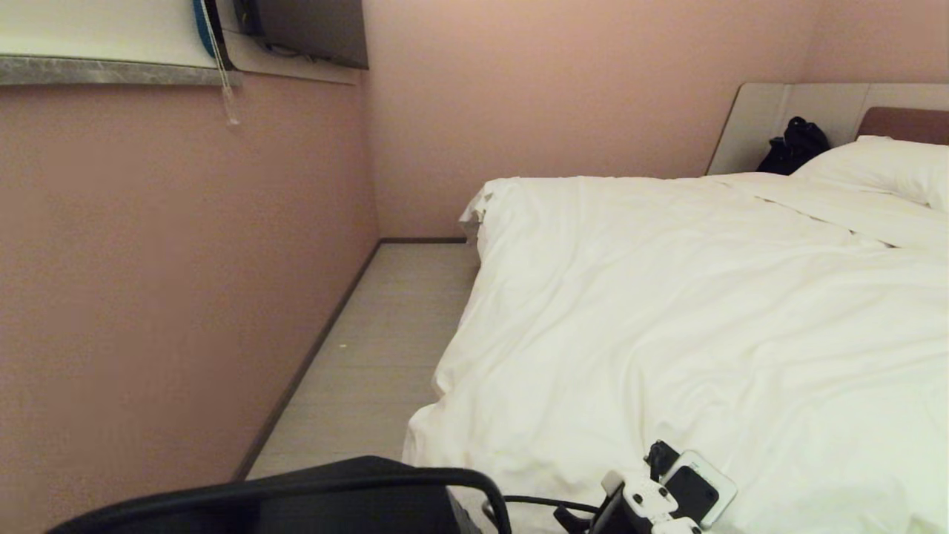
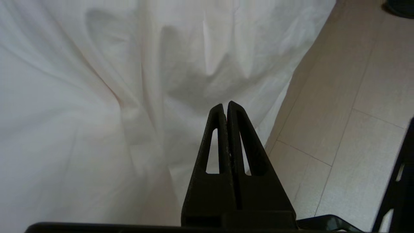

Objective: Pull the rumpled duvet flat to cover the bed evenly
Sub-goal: Flatten the corners of the folded blanket

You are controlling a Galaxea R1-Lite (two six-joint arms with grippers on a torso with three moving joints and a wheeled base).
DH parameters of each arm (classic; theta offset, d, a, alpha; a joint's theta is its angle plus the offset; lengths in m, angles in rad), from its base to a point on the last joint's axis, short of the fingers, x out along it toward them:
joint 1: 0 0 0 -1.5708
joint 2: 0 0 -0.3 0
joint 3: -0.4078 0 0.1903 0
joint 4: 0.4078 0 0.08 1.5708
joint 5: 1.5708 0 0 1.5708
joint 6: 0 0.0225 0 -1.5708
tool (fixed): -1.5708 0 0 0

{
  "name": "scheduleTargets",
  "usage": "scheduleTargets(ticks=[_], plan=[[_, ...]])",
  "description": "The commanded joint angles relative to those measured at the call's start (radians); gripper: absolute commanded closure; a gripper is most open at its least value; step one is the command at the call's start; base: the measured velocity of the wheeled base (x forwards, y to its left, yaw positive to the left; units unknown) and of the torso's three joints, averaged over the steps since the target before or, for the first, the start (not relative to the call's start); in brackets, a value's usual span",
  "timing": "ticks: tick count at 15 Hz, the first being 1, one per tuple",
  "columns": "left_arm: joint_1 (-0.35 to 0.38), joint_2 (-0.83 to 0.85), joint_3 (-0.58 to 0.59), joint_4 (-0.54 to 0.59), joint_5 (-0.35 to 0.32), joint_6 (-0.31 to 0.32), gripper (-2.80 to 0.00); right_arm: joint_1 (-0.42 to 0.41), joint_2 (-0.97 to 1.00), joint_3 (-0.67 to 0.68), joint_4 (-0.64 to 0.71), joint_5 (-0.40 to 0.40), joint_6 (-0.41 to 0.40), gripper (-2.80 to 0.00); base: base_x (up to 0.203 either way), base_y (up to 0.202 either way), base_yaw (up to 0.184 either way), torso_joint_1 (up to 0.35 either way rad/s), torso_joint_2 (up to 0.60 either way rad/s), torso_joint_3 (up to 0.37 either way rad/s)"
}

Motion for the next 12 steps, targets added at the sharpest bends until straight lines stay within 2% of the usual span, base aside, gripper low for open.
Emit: scheduleTargets(ticks=[1, 3, 7, 12], plan=[[-0.003, -0.042, 0.014, -0.006, 0.002, -0.003, 0.0, 0.0, 0.001, 0.0, 0.0, 0.0, -0.001, 0.0, 0.0, 0.0, 0.0, 0.0, 0.0, 0.0], [0.024, -0.082, 0.034, -0.012, 0.005, -0.02, 0.0, 0.0, 0.001, 0.0, 0.0, 0.0, -0.001, 0.0, 0.0, 0.0, 0.0, 0.0, 0.0, 0.0], [0.123, -0.21, 0.079, -0.006, 0.027, -0.071, 0.0, 0.0, 0.001, 0.0, 0.0, 0.0, -0.001, 0.0, 0.0, 0.0, 0.0, 0.0, 0.0, 0.0], [0.293, -0.493, 0.294, 0.002, 0.051, -0.105, 0.0, 0.001, 0.001, 0.0, 0.0, 0.0, -0.001, 0.0, 0.0, 0.0, 0.0, 0.0, 0.0, 0.0]])
